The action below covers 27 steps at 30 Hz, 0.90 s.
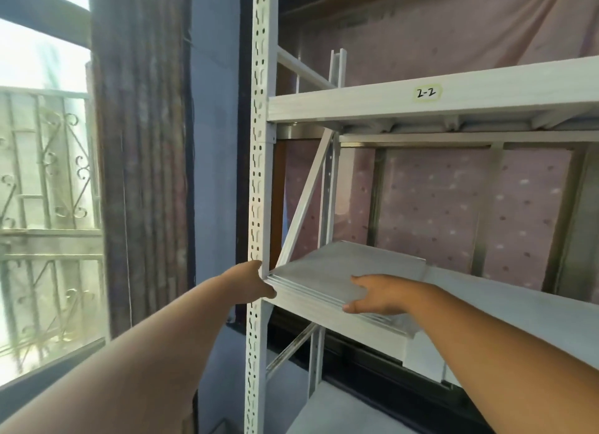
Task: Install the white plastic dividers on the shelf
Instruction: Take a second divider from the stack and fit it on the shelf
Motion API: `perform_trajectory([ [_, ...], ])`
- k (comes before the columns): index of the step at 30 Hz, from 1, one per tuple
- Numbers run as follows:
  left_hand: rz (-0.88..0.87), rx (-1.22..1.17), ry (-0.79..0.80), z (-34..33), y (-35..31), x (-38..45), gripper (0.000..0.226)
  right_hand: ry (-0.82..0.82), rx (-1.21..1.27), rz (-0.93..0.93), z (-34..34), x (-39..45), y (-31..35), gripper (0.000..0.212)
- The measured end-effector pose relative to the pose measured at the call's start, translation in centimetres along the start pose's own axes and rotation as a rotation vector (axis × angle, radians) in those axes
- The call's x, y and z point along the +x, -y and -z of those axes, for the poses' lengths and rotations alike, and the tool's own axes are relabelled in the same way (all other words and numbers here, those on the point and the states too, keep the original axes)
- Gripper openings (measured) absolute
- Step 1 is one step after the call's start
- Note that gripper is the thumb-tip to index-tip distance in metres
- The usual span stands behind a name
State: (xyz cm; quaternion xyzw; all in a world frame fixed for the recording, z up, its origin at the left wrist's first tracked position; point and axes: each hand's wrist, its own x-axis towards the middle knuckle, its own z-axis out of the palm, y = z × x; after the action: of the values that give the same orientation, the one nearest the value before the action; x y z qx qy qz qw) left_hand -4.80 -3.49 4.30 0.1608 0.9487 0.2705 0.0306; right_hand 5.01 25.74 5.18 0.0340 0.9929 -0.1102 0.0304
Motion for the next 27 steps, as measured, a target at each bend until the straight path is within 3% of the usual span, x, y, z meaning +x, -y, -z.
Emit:
perform_trajectory([
  [3,0.022,-0.027,-0.002,-1.1,0.6,-0.7,0.091,0.0,-0.008,-0.014,-0.8,0.1,-0.1,0.105],
  [8,0.0,-0.038,0.026,-2.4,0.5,-1.4,0.061,-0.046,-0.104,-0.053,-1.2,-0.2,-0.1,0.095],
  [14,0.158,-0.321,-0.023,-2.8,-0.4,-2.3,0.088,-0.097,-0.168,-0.053,-0.9,-1.2,0.7,0.077],
  [19,0.221,-0.462,0.035,-4.4,-1.6,-2.6,0.077,-0.079,-0.204,0.001,-0.5,-2.1,1.3,0.072],
  [22,0.226,-0.595,0.059,-4.6,-2.8,-2.2,0.069,-0.084,-0.183,0.039,-0.3,-2.5,1.6,0.077],
  [27,0.241,-0.879,0.124,-4.3,-4.9,-2.1,0.085,-0.112,-0.071,0.101,0.8,-3.6,1.6,0.097],
])
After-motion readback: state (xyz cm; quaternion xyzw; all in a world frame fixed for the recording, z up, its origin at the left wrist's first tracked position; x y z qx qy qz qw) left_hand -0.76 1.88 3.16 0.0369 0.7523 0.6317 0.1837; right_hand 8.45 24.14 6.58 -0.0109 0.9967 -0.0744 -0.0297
